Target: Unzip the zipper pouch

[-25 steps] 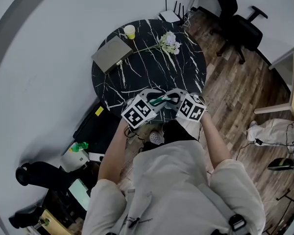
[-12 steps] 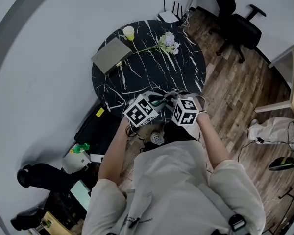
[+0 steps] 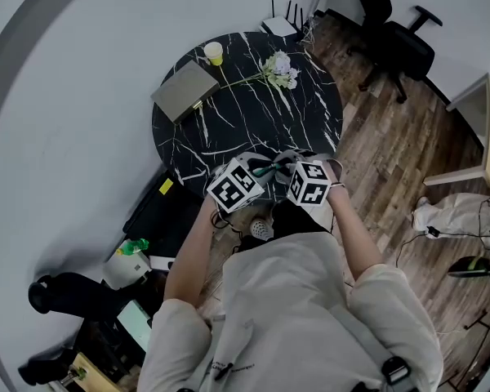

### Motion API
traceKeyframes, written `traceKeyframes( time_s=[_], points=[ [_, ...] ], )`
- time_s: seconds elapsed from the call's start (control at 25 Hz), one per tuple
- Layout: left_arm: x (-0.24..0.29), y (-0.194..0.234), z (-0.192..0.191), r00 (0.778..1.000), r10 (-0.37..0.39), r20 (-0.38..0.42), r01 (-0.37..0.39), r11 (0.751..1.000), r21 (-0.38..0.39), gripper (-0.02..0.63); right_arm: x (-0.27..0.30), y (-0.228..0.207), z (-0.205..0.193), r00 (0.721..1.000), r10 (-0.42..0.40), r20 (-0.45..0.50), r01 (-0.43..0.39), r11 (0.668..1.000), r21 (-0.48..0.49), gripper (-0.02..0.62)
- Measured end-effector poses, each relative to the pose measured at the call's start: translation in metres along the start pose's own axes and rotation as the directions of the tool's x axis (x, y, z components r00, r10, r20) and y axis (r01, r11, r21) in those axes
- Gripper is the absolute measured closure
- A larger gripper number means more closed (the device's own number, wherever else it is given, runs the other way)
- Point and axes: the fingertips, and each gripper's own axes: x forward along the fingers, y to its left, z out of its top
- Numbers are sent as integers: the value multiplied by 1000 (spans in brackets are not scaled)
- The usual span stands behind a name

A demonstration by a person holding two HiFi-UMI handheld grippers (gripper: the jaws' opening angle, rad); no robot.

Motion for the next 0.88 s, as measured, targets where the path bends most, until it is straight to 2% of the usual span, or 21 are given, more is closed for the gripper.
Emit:
traceKeyframes(
  time_s=[0.12,0.28,0.36,0.44,0.52,0.6,0.76,0.88],
  points=[
    [-1,3,-7,1000,15,3,-15,1000,-4,548,-1,-1,-4,1000,-5,20,4,999,51,574],
    [-4,7,-3,998,32,56,-29,998,-62,549,-5,-6,-3,998,-33,47,28,995,96,575],
    [-6,9,-2,995,44,89,-35,994,-107,549,-6,-9,-2,997,-52,57,45,993,113,575],
    [-7,12,-2,988,60,139,-33,980,-195,549,-6,-11,-1,995,-81,60,73,989,129,575],
    [-9,15,-2,975,73,210,-1,945,-326,549,-6,-11,-1,992,-113,63,103,984,144,575],
    [-10,18,-2,958,88,274,45,895,-445,549,-5,-12,-1,988,-140,66,127,979,162,575],
    [-9,24,-6,927,128,354,116,798,-592,552,-4,-16,-4,980,-186,74,168,965,204,575],
    [-11,29,-8,893,176,414,180,703,-687,554,-6,-21,-2,968,-236,83,212,950,229,575]
  ],
)
